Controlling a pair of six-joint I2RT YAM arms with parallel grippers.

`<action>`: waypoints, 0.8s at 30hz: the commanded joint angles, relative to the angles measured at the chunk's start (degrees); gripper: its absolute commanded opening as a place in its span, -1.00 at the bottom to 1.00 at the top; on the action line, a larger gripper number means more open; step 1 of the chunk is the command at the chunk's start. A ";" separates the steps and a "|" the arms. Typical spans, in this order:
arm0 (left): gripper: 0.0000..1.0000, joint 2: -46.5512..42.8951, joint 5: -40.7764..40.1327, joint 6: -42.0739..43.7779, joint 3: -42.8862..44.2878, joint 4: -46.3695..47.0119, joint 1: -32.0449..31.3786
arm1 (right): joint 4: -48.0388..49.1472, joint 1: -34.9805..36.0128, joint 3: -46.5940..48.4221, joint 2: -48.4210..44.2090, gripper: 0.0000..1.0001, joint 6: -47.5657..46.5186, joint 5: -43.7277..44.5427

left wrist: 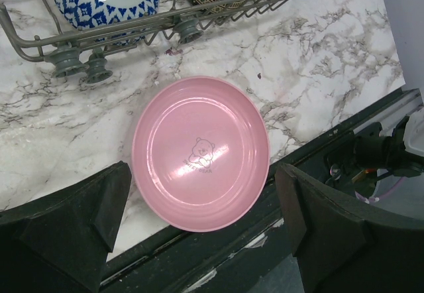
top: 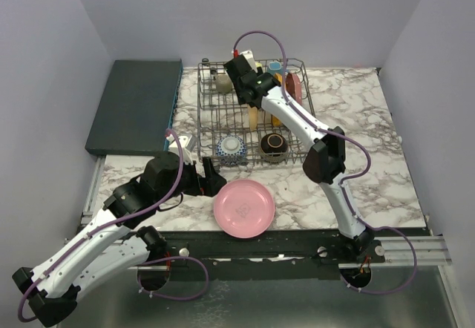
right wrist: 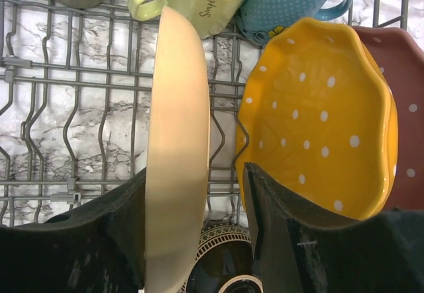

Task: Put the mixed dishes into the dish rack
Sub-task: Insert the plate into the dish rack.

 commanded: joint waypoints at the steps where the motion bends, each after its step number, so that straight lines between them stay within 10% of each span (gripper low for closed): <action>1: 0.97 -0.10 -1.00 0.65 -0.57 1.04 0.12 | 1.05 -0.20 -1.27 -3.97 0.16 1.50 -2.48; 24: 0.97 1.04 -1.42 0.47 -0.53 1.05 0.13 | 1.49 -0.22 -5.54 -9.97 0.22 2.67 -3.74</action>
